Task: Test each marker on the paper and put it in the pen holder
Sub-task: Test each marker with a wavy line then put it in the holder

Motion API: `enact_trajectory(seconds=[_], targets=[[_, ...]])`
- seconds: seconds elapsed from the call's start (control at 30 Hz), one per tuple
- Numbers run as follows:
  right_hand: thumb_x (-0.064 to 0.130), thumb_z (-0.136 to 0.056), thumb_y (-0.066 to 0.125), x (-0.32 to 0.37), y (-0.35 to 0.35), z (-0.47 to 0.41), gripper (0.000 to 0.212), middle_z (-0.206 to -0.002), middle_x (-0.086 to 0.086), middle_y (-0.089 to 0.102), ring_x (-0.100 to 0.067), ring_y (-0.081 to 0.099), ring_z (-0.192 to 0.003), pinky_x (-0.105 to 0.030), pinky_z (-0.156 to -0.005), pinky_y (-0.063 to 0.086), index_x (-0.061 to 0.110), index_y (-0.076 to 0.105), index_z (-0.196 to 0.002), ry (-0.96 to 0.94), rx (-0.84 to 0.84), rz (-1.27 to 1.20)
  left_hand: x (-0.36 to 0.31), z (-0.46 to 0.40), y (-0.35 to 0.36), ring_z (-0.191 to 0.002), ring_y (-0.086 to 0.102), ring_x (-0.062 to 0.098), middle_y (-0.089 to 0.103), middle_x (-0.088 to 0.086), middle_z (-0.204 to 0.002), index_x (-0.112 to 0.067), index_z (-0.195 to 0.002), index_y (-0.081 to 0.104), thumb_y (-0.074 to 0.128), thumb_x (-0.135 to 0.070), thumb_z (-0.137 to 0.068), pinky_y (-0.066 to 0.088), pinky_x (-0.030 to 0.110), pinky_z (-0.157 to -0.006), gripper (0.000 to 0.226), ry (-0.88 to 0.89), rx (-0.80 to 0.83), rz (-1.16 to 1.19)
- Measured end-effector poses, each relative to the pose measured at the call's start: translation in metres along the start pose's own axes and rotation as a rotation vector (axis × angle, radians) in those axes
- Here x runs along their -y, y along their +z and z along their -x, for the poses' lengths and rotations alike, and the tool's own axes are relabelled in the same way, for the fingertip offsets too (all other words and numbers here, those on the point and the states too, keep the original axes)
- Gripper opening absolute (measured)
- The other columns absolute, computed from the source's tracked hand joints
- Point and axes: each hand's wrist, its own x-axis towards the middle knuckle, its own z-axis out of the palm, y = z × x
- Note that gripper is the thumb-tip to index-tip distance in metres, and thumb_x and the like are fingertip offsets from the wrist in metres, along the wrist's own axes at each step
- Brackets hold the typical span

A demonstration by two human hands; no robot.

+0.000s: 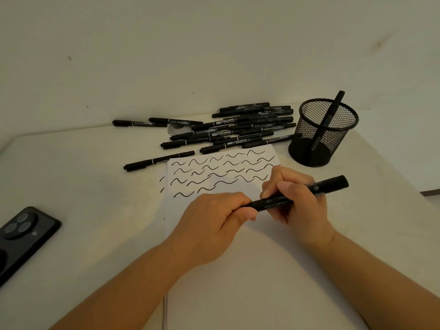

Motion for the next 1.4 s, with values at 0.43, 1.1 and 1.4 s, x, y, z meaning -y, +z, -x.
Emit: enact_trajectory(seconds=[0.43, 1.1, 1.4], targets=[[0.018, -0.078, 0.064, 0.011, -0.027, -0.015, 0.019, -0.053, 0.006, 0.058, -0.004, 0.046, -0.047, -0.013, -0.048, 0.037, 0.03, 0.062, -0.063, 0.097, -0.098, 0.354, 0.015, -0.005, -0.017, -0.057, 0.053, 0.001, 0.06, -0.019, -0.06, -0.041, -0.067, 0.057, 0.046, -0.061, -0.076, 0.039, 0.009, -0.053, 0.024, -0.211, -0.382, 0.169], [0.025, -0.086, 0.061, 0.103, -0.052, -0.062, 0.01, -0.078, 0.019, 0.056, 0.003, 0.05, -0.068, -0.019, -0.061, 0.038, 0.027, 0.053, -0.092, -0.189, -0.138, 1.085, -0.024, -0.08, -0.036, -0.06, 0.054, 0.006, 0.058, -0.01, -0.061, -0.027, -0.082, 0.054, 0.029, -0.054, -0.09, 0.04, 0.024, -0.054, 0.038, -0.01, -0.288, -0.277], [0.016, -0.084, 0.063, 0.096, -0.098, -0.077, 0.034, -0.079, 0.014, 0.057, -0.003, 0.058, -0.076, -0.014, -0.051, 0.037, 0.031, 0.04, -0.104, -0.007, -0.412, 0.957, 0.059, -0.166, -0.07, -0.093, 0.056, 0.015, 0.063, -0.003, -0.108, -0.029, -0.108, 0.058, 0.043, -0.031, -0.094, 0.048, 0.035, -0.082, 0.021, -0.346, -0.061, -0.562]])
